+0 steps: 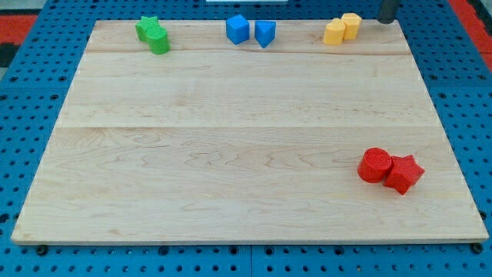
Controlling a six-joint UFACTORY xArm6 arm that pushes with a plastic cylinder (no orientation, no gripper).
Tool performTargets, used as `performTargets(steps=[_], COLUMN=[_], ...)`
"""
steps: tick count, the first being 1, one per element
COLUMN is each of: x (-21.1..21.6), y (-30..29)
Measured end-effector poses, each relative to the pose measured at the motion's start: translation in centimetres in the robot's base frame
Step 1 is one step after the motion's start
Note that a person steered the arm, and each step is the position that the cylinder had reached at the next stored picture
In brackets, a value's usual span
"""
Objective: Slide the yellow hexagon and yellow heart left and down a bit
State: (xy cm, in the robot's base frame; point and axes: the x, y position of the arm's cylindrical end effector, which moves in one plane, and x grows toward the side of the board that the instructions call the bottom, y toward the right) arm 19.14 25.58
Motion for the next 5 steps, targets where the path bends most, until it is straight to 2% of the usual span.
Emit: performTargets(steps=[2, 3, 4, 5], x=[0.1, 0.0, 0.3, 0.5], y=[-4.6, -10.2, -12.8, -12.8])
